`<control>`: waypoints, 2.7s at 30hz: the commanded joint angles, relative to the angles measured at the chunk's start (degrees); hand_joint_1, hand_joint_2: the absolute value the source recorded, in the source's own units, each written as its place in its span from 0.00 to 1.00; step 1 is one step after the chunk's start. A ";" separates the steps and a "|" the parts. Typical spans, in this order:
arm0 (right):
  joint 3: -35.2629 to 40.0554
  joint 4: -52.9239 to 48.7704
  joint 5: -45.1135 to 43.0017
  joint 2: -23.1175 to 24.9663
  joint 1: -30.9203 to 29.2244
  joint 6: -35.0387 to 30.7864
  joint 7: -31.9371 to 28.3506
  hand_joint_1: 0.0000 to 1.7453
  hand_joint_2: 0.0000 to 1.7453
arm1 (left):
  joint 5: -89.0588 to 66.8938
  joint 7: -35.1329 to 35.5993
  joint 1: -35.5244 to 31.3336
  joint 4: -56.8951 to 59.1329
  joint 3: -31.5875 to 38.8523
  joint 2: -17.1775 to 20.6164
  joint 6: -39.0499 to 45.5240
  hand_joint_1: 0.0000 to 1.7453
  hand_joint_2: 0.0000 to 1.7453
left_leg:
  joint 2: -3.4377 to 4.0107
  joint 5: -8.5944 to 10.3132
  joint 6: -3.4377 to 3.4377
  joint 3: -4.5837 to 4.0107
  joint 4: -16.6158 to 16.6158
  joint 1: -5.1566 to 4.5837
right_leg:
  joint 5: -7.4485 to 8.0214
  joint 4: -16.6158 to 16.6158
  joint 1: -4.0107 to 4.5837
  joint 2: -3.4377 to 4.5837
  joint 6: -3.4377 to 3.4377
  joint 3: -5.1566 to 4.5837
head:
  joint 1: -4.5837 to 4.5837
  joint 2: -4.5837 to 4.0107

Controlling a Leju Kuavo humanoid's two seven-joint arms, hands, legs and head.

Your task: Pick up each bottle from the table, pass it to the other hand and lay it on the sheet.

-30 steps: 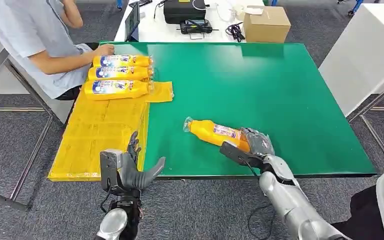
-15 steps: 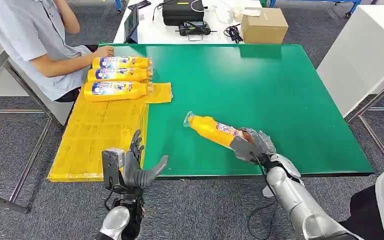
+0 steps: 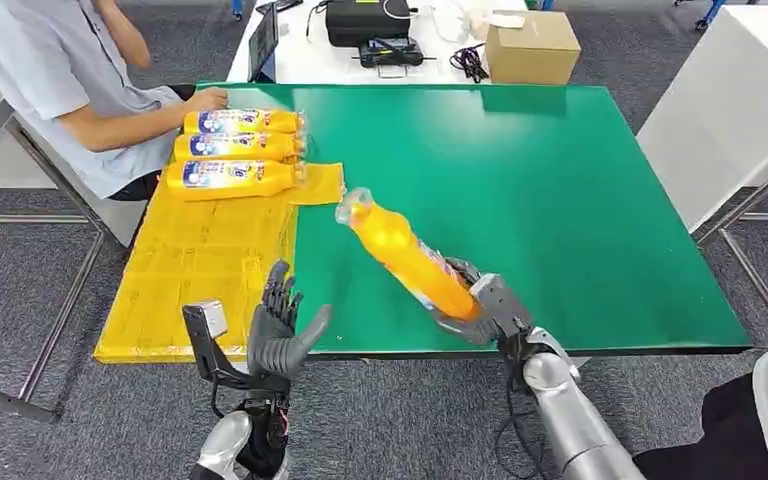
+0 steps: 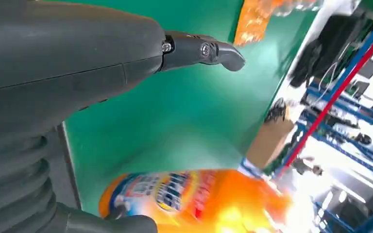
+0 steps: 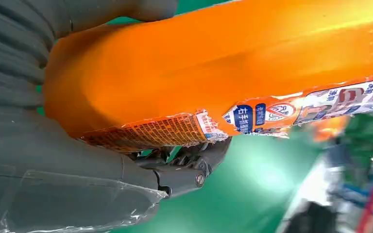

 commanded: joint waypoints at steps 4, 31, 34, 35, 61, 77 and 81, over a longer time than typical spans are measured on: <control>2.61 -4.52 -2.31 1.13 -0.48 3.12 -2.02 1.00 1.00 | 6.09 2.30 -1.47 2.52 -0.53 2.71 -5.01 0.00 1.00 | 0.12 -0.13 -0.15 0.25 -0.10 0.00 | -0.11 -0.06 0.02 0.10 -0.21 0.19 | 0.00 0.00; 18.16 5.64 6.15 5.34 -8.12 -2.92 0.28 1.00 1.00 | 3.89 -0.50 -3.73 -0.39 -1.69 1.45 -6.15 0.00 1.00 | 0.23 -0.15 -0.16 0.00 0.00 0.03 | -0.10 0.07 0.05 0.22 -0.22 -0.10 | 0.02 0.00; 19.51 6.50 7.58 6.25 -8.65 -4.52 0.66 1.00 1.00 | 4.87 -0.36 -3.93 -1.41 -0.71 0.82 -5.97 0.00 1.00 | 0.15 -0.11 -0.12 -0.16 0.05 0.04 | -0.08 0.09 0.05 0.14 -0.16 -0.23 | 0.00 0.00; 20.07 6.96 7.45 6.67 -8.85 -4.86 0.42 1.00 1.00 | 7.12 0.38 -3.97 -1.72 0.17 0.47 -7.16 0.00 1.00 | 0.09 -0.05 -0.08 -0.24 0.01 0.03 | -0.03 0.03 0.04 0.09 -0.11 -0.29 | 0.02 0.00; 21.57 11.62 5.14 9.34 -9.99 -4.94 -0.81 1.00 1.00 | 7.42 -2.51 -6.26 -1.97 1.98 -0.34 -5.11 1.00 1.00 | -0.01 -0.05 -0.10 -0.18 0.00 0.05 | -0.07 0.02 0.05 -0.01 -0.12 -0.20 | 0.02 0.00; 18.14 14.97 -0.44 11.07 -10.12 -6.37 0.69 0.00 1.00 | -2.86 -7.75 -6.72 -4.73 -0.24 1.28 0.40 1.00 1.00 | 0.12 -0.16 -0.17 0.09 -0.03 0.05 | -0.16 0.03 0.06 0.10 -0.24 0.02 | 0.02 0.00; 17.60 15.90 3.79 10.46 -9.57 -13.68 1.72 0.00 1.00 | -9.00 -8.61 -7.51 -3.82 -1.09 2.11 4.89 1.00 1.00 | -0.03 -0.02 -0.07 -0.21 -0.04 0.02 | -0.05 0.00 0.01 -0.03 -0.10 -0.25 | 0.02 0.00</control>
